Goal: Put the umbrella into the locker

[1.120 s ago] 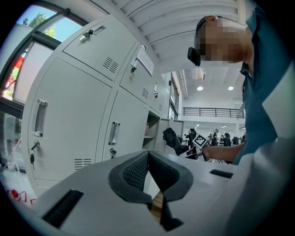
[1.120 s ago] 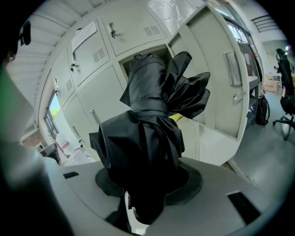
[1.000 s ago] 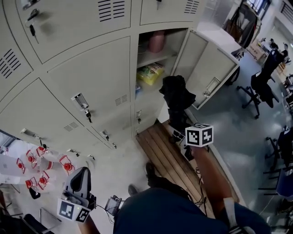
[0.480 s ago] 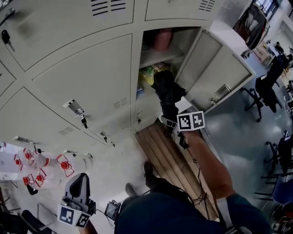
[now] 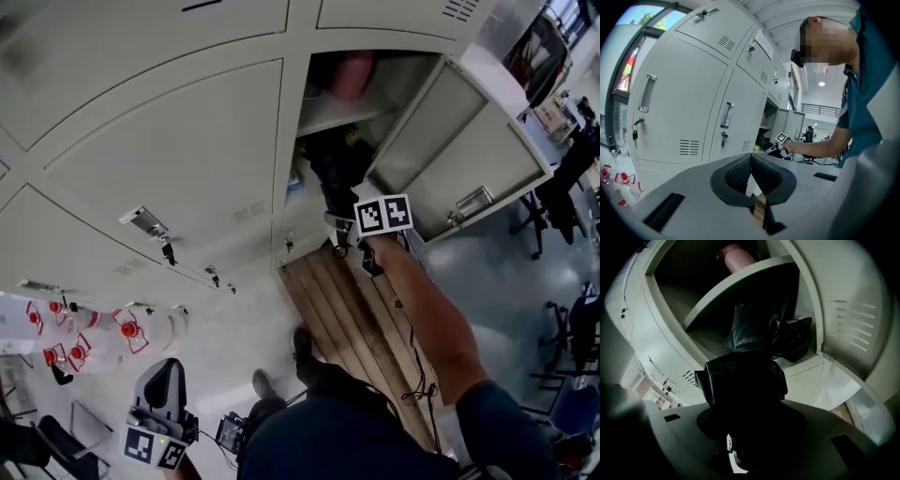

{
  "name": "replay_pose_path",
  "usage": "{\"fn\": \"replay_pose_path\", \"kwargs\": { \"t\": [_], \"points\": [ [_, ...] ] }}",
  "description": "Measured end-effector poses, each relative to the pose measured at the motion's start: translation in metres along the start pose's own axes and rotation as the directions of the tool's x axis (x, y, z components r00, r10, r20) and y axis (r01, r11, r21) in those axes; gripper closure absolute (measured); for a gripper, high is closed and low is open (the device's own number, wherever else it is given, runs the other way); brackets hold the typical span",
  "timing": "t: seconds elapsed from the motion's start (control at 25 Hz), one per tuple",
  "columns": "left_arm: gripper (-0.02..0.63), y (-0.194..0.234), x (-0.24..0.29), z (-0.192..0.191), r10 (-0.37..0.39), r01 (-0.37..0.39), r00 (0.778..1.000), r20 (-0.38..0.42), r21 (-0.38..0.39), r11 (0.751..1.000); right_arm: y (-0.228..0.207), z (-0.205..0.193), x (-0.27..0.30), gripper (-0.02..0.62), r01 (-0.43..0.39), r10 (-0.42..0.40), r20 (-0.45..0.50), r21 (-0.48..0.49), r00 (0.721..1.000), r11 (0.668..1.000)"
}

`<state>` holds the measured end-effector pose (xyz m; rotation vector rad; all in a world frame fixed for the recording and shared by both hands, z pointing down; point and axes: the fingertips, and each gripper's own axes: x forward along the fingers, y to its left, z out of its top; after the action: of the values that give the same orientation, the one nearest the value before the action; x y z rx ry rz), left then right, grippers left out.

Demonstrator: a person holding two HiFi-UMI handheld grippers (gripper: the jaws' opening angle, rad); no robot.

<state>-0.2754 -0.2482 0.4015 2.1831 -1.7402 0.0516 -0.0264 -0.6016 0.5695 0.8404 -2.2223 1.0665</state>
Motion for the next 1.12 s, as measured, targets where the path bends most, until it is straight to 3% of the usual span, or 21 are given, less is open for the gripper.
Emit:
{"fn": "replay_pose_path", "kwargs": {
  "t": [0.52,0.84,1.12],
  "points": [
    [0.588,0.004,0.008,-0.013,0.07,-0.071,0.997,-0.015,-0.028,0.997,0.0,0.101,0.046,0.402,0.011,-0.008,0.053,-0.05,0.999,0.999],
    [0.588,0.015,0.005,-0.016,0.103,-0.103,0.995,-0.009,-0.042,0.994,0.015,0.128,0.078,0.396,0.032,-0.026,0.063,-0.102,0.998,0.994],
    [0.588,0.025,-0.001,-0.017,0.11,-0.11,0.994,-0.013,-0.052,0.993,0.02,0.125,0.092,0.366,0.103,-0.089,0.087,-0.183,0.992,0.978]
  ]
}}
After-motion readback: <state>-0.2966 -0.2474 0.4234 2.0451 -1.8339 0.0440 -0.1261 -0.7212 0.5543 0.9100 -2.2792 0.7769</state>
